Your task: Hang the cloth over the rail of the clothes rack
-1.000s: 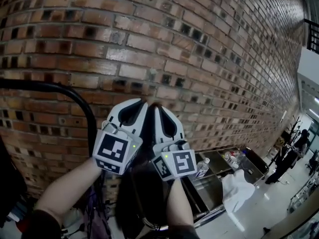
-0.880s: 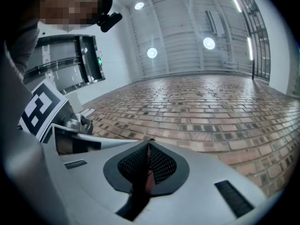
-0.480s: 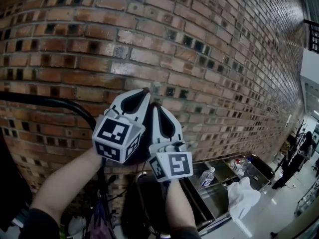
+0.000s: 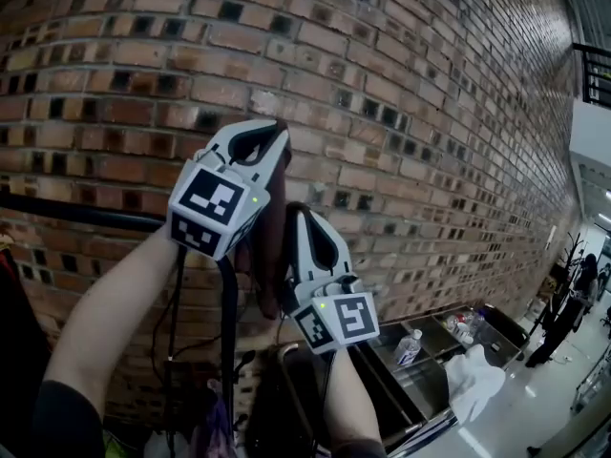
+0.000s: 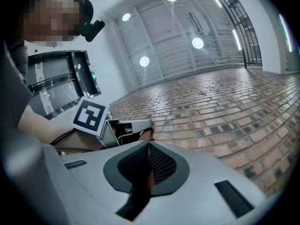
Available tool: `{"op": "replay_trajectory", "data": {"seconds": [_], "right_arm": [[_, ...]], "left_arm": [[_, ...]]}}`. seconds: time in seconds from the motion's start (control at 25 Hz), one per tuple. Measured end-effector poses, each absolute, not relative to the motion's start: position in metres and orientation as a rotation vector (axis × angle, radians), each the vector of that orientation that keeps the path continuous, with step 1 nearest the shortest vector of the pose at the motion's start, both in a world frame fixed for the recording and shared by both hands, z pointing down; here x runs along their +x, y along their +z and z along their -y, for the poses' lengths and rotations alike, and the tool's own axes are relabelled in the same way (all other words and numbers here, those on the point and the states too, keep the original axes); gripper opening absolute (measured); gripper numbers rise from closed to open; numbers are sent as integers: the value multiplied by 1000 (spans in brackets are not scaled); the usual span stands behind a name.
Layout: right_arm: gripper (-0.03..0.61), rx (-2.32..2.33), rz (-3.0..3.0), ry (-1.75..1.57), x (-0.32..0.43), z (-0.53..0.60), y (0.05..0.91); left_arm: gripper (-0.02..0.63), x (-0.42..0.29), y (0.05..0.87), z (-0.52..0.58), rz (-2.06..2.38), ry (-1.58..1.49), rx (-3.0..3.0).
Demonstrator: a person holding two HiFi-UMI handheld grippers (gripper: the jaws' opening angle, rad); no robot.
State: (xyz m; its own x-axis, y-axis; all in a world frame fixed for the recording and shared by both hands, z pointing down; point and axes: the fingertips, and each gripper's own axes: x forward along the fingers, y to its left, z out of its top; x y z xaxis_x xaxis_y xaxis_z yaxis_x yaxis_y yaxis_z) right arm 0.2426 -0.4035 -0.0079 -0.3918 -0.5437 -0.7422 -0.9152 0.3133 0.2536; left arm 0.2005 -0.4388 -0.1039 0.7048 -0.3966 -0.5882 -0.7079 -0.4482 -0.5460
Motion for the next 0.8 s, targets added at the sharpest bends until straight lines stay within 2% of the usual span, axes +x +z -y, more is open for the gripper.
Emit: {"op": "replay_trajectory", "data": {"seconds": [0.2,0.6,0.8], "right_arm": [[23,-1253,-2093,886,203,410,-9],[23,-1344,-2039,1250,121,389,-28],[23,-1243,-2065,1270,79,367,-37]], "left_arm": [[25,145,-113,467,-867,327,-2146],[25,-10,-145,459,-1006,363,-1867],[25,-77,-162,439,-1040,331,-1774]]}}
